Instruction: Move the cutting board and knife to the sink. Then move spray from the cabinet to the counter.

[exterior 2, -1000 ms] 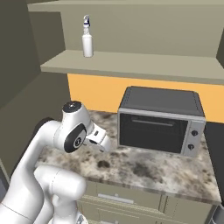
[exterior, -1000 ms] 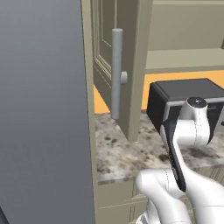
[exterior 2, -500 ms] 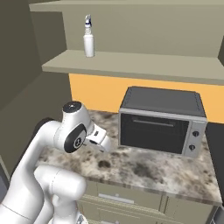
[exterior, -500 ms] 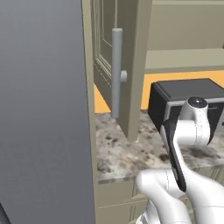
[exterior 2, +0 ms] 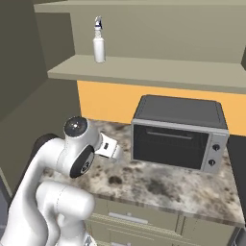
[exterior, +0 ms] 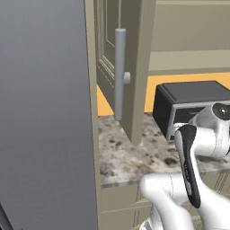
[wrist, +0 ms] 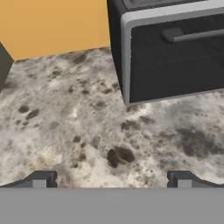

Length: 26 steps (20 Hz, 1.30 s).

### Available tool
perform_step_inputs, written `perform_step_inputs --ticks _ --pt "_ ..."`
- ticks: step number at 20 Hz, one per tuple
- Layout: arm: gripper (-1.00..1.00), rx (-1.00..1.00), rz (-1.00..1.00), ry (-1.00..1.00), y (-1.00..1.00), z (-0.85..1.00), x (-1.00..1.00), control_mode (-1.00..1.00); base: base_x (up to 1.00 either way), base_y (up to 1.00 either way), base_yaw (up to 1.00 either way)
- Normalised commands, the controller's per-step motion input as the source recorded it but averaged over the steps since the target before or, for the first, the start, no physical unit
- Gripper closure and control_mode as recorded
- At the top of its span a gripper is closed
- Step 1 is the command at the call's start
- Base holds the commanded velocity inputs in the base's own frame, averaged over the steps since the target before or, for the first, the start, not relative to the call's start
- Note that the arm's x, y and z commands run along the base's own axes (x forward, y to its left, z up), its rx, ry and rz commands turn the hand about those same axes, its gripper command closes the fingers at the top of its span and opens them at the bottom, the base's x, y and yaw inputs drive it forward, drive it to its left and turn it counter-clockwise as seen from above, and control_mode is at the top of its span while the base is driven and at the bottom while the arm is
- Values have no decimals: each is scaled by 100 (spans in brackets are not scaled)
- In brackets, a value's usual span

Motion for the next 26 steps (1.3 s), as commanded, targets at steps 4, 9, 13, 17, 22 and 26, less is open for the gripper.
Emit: perform_step_inputs --ticks 4,9,13,17,22,26 --pt "-100 1 7 -32 7 40 -2 -100 0 0 0" --pt "-100 0 7 -8 14 47 0 -100 0 0 0" --pt "-100 -2 7 -2 13 49 0 -100 0 0 0" --pt "-100 -5 1 1 10 47 1 -100 0 0 0" --pt "-100 -6 0 9 9 51 0 -100 0 0 0" --pt "-100 -4 2 2 5 50 0 -100 0 0 0"
